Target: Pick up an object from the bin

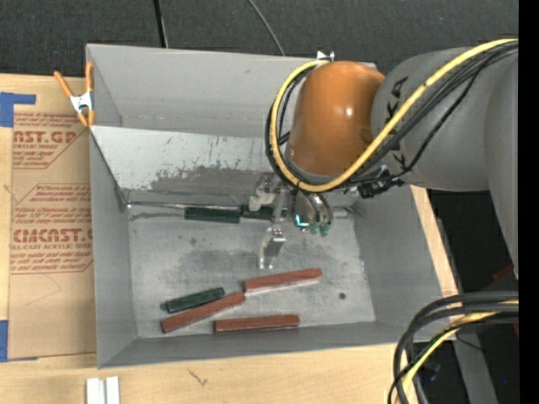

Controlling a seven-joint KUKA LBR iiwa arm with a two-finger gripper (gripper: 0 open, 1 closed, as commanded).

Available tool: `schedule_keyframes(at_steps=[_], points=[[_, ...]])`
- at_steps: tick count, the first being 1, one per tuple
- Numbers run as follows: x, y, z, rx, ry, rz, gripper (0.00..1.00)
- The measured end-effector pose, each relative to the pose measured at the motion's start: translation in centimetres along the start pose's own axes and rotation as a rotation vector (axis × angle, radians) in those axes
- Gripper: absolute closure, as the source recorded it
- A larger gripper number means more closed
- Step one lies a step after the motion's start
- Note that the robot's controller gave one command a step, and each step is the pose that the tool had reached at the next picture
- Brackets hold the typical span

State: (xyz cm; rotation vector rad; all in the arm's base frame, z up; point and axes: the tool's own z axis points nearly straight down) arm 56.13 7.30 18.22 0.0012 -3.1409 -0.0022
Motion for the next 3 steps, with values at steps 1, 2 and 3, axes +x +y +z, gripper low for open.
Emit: schedule_keyframes(at_steps=[1,2,3], points=[[-0.1,0.0,-0.1,0.000,-0.002,0.001,0.00],[1.5,-0.1,4.5,-0.001,-0.009,0.040,0.00],[2.4,0.1,9.7,0.002,0.000,0.002,0.00]])
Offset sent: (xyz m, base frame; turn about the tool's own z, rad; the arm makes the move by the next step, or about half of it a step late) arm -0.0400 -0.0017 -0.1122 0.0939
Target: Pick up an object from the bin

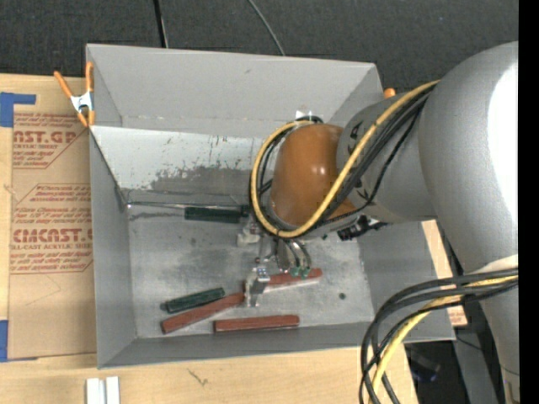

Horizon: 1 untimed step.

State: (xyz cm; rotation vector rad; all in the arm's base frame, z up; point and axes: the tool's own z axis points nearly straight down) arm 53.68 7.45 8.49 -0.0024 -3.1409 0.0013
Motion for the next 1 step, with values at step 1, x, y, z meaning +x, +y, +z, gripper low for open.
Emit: schedule_keyframes(at_steps=[1], points=[[1.85,-6.74,0.62,-0.001,-0.015,0.010,1.00]])
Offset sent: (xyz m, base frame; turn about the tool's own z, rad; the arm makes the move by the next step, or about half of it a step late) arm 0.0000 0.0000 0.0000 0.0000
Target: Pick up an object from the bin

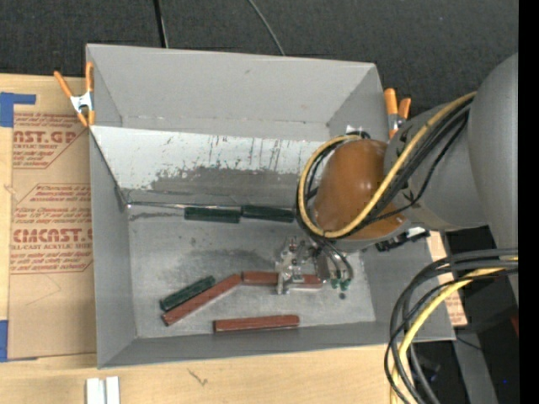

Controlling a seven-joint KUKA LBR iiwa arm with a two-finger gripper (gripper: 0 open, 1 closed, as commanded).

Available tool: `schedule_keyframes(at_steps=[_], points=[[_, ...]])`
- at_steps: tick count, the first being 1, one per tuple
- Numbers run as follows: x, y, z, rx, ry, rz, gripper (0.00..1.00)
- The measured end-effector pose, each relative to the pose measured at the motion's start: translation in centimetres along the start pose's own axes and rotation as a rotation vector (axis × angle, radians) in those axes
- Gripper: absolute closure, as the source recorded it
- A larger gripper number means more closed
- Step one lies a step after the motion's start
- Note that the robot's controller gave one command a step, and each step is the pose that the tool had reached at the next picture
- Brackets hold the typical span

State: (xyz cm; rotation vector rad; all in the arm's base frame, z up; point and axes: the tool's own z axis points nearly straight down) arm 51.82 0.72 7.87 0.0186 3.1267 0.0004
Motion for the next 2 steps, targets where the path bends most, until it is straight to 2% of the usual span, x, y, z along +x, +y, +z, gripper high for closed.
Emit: schedule_keyframes(at_steps=[1,2], points=[[0.0,0.0,0.0,0.000,0.000,0.000,1.00],[-0.4,-1.4,-17.8,0.000,0.010,0.057,1.00]])
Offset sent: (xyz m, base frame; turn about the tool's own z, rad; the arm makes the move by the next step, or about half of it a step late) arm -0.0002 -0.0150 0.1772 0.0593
